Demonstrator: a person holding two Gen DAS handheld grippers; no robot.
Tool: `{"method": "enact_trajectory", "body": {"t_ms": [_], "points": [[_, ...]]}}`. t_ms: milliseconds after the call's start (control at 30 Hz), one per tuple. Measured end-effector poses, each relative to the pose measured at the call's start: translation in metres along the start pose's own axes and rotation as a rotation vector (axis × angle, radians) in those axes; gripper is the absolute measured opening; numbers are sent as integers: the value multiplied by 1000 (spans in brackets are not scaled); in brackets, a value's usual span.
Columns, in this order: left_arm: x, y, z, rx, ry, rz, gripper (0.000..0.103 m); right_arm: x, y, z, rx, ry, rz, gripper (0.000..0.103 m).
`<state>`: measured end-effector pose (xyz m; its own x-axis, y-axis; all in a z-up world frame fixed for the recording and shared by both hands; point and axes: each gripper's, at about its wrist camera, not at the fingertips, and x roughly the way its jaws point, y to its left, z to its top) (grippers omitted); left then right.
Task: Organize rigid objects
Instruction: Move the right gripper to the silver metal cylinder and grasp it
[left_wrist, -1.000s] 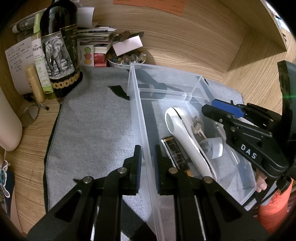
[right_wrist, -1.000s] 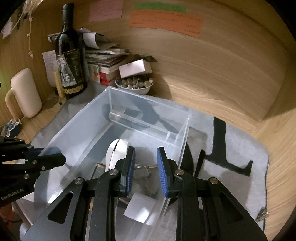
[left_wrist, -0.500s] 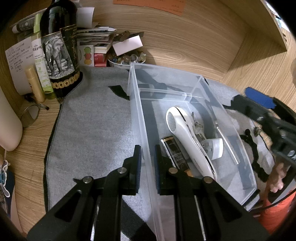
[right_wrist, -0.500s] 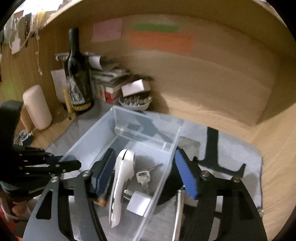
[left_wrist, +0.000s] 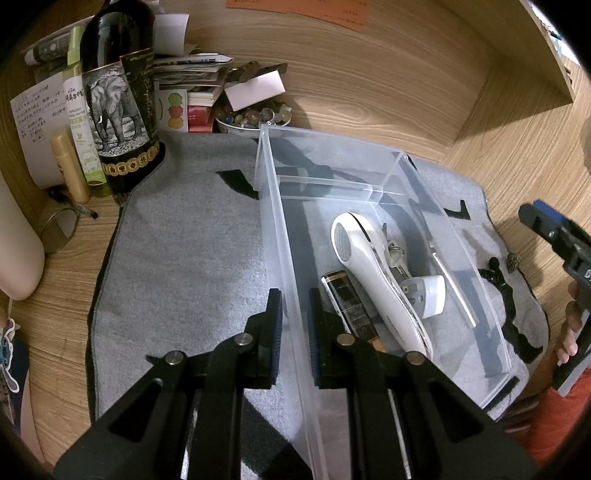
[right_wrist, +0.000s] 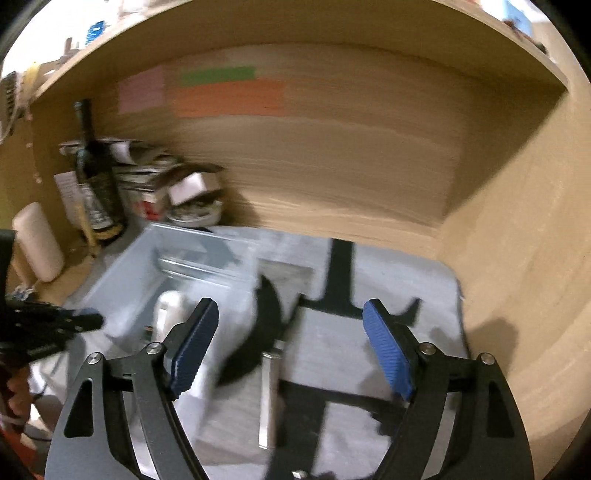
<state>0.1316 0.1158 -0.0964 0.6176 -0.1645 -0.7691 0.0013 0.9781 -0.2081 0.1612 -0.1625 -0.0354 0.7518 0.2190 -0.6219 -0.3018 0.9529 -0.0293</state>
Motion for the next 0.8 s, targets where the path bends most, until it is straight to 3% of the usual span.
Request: {"method": "enact_trajectory", "body": {"t_ms": [267,633,800], "points": [[0,0,0,-2,0,-1,12,27,-19,-34,43,129,-15,78],[1,1,0,-8,0,-7,12,52,9,-67,-46,254,53,76],[1,2,-1,-5,-1,-5,12,65,13,-71,-56,306,87,50]]}}
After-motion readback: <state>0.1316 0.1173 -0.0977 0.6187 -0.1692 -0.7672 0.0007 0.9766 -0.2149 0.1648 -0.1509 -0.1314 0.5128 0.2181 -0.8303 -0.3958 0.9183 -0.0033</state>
